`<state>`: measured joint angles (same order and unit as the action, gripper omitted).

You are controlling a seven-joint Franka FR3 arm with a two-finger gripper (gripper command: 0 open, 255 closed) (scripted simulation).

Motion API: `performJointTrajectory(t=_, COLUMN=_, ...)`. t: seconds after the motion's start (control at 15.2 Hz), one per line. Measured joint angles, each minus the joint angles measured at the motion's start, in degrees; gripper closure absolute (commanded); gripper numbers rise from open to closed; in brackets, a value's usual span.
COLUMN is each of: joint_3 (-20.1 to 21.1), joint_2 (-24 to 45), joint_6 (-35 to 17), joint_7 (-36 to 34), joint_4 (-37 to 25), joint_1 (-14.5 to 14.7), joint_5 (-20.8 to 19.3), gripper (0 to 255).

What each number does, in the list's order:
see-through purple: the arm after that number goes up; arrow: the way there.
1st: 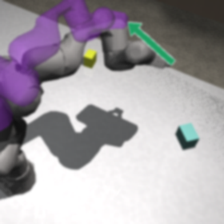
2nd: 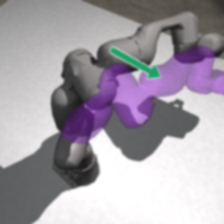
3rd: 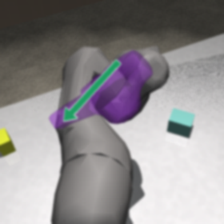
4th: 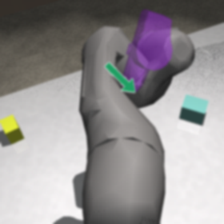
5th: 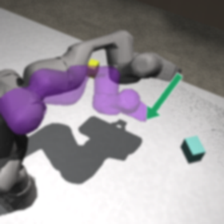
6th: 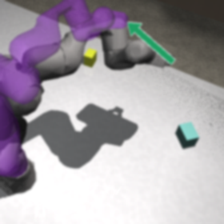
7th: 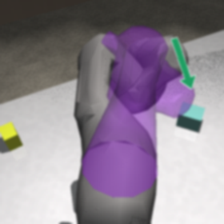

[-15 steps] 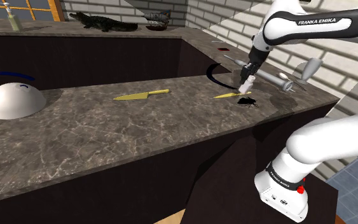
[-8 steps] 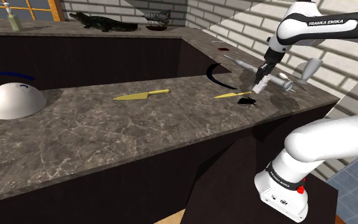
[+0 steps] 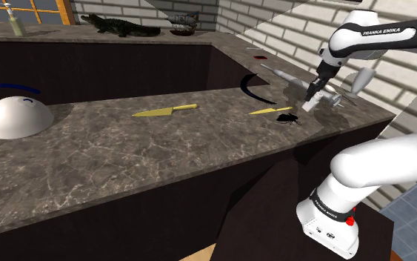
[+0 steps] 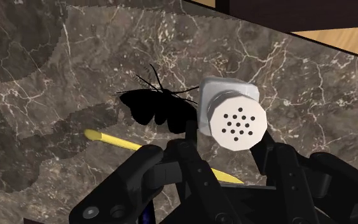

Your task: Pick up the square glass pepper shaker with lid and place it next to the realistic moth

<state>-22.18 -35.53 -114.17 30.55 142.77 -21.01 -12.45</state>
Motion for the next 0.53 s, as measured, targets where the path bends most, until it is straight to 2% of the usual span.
performJointTrajectory(t=0.53, joint_3=-1.38, joint_2=1.58, joint_6=-6.84, joint_7=0.05, joint_4=5.26, joint_1=-0.3, joint_5=-0.89, gripper=255)
